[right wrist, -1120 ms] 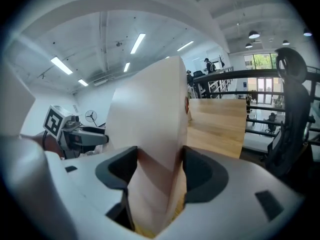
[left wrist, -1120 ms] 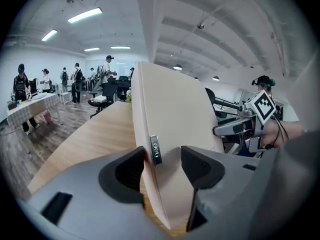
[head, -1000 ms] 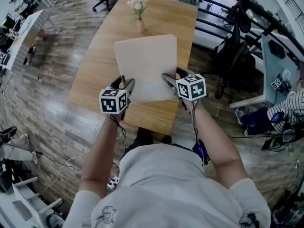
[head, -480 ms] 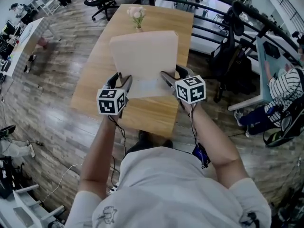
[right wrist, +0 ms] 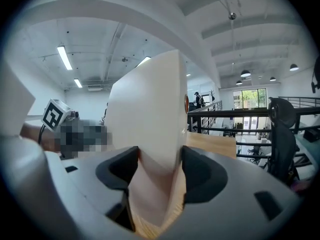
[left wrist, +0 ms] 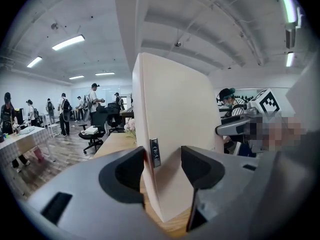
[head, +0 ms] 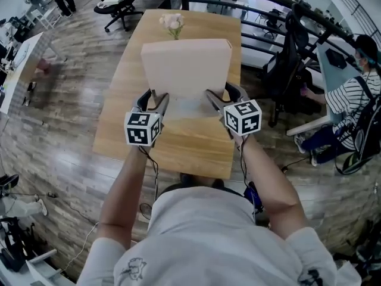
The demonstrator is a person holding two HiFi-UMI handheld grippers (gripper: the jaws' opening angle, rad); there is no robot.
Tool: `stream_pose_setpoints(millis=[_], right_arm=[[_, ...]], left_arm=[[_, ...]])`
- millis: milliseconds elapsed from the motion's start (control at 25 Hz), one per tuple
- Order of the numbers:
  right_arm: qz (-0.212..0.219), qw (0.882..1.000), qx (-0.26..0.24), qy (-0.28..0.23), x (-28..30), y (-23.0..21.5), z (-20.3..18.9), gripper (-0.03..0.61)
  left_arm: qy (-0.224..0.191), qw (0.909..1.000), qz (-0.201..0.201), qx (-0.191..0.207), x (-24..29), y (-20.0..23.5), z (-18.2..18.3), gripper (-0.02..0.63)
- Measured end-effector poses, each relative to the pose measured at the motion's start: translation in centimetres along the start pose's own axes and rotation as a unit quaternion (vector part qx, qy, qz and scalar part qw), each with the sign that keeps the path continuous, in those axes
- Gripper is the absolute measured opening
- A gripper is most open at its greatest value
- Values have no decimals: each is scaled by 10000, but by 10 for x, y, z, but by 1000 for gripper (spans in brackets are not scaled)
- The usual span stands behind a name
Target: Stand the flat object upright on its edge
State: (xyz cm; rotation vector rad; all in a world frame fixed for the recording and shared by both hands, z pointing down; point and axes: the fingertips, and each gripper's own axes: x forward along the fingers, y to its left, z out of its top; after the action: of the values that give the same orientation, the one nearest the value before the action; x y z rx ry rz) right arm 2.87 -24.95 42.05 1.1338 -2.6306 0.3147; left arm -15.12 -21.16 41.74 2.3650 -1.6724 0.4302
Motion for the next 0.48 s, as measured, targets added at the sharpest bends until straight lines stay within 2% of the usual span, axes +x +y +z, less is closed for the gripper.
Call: stream_pose_setpoints(millis=[320, 480], right_arm=[[-525, 9984, -58, -200, 13, 4, 1, 281], [-629, 9979, -74, -151, 19, -1, -2, 280]], left_arm=[[-142, 9989, -375, 237, 19, 23, 3, 238], [-186, 9985, -472, 219, 29, 25, 1, 238]])
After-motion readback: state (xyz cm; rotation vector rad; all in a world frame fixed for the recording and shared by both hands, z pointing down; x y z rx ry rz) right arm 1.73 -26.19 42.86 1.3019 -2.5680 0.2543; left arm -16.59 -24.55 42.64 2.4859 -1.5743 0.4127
